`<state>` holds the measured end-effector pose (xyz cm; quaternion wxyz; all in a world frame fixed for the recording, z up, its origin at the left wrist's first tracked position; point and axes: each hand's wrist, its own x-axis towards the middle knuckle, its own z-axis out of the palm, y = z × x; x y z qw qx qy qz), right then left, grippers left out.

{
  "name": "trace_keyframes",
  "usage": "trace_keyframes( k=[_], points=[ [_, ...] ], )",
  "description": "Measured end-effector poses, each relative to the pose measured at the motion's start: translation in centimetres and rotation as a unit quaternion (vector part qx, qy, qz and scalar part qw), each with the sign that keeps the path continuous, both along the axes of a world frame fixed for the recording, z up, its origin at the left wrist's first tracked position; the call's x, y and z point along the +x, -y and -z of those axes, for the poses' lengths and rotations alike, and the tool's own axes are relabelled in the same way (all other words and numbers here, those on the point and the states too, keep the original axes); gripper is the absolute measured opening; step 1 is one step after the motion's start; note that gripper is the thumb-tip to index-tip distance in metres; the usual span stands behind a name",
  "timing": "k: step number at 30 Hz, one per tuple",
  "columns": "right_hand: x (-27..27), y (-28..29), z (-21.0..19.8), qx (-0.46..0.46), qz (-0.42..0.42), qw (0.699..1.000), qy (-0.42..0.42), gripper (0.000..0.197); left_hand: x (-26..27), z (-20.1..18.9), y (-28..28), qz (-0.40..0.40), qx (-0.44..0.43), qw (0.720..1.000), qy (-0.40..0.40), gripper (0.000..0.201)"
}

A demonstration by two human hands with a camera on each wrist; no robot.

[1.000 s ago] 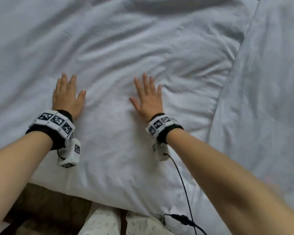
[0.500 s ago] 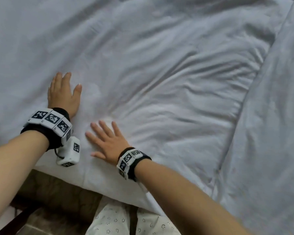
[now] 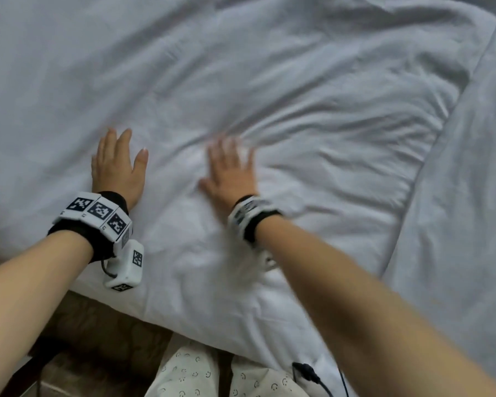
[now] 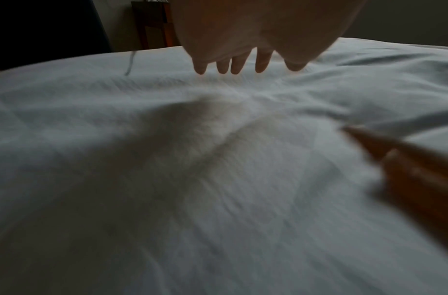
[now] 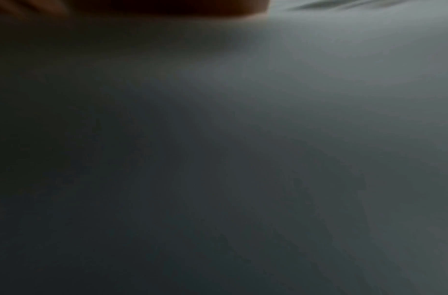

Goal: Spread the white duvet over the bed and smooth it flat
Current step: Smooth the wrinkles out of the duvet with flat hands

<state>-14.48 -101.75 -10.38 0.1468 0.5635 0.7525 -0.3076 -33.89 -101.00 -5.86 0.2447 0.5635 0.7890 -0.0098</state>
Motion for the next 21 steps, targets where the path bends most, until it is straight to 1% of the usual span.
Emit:
trace_keyframes(
  k=[1,3,4,5,6,7,8,10,11,12,13,15,16,17,18,19,20,21],
  points=[
    [-2.8,2.0,-0.4,-0.008,-0.088,0.995,-0.04,0.067,-0.1,-0.1,-0.2,0.002,0.006,1.0,-0.007,0.051],
    [-6.3,5.6,-1.6,-0.003,-0.228,0.97,-0.087,0.061,-0.2,-0.5,-0.8,0.001,0.019,1.0,-0.013,0.05],
    [-6.5,6.8,-2.1,0.008,-0.279,0.956,-0.094,0.059,-0.2,-0.7,-1.2,-0.004,0.02,1.0,-0.014,0.05],
    [-5.9,7.3,-2.1,0.022,-0.311,0.945,-0.097,0.058,0.0,-0.9,-1.7,-0.008,0.019,1.0,-0.013,0.05],
    [-4.4,7.4,-2.0,0.039,-0.315,0.943,-0.1,0.058,0.4,-1.0,-2.3,-0.008,0.02,1.0,-0.011,0.051],
    [-2.4,6.8,-1.7,0.056,-0.29,0.951,-0.093,0.059,1.0,-1.1,-2.9,-0.003,0.024,1.0,-0.007,0.052],
    [0.1,5.7,-1.5,0.067,-0.241,0.965,-0.072,0.06,1.9,-1.3,-3.5,0.007,0.027,1.0,-0.001,0.052],
    [6.0,2.6,-1.2,0.109,-0.112,0.987,-0.019,0.061,4.5,-1.3,-4.6,0.031,0.024,0.999,0.015,0.054],
    [9.1,0.7,-1.1,0.127,-0.034,0.991,0.006,0.062,6.0,-1.3,-5.1,0.045,0.016,0.999,0.022,0.055],
    [12.3,-1.0,-1.2,0.129,0.046,0.99,0.031,0.063,7.8,-1.1,-5.7,0.064,0.01,0.998,0.029,0.057],
    [15.5,-2.5,-1.4,0.128,0.131,0.981,0.06,0.063,9.7,-0.8,-6.4,0.089,0.009,0.995,0.035,0.058],
    [21.1,-4.4,-1.8,0.132,0.267,0.948,0.11,0.065,13.7,-0.2,-7.8,0.165,0.008,0.986,0.033,0.061],
    [23.4,-5.0,-1.9,0.133,0.305,0.935,0.124,0.065,15.6,0.1,-8.4,0.216,0.001,0.976,0.026,0.061],
    [24.8,-5.1,-1.9,0.123,0.313,0.932,0.132,0.066,17.0,0.5,-8.9,0.272,-0.004,0.962,0.02,0.062],
    [26.0,-4.9,-1.8,0.106,0.29,0.941,0.136,0.066,18.7,1.0,-9.2,0.333,-0.004,0.943,0.022,0.061],
    [27.1,-4.3,-1.6,0.09,0.252,0.953,0.141,0.065,20.4,1.5,-9.4,0.399,0.004,0.916,0.031,0.059],
    [28.4,-3.3,-1.1,0.073,0.225,0.96,0.151,0.064,22.1,2.2,-9.6,0.469,0.007,0.883,0.033,0.057],
    [29.9,-2.0,-0.8,0.062,0.228,0.958,0.163,0.064,23.1,2.9,-9.7,0.523,0.007,0.852,0.023,0.059]
  ],
)
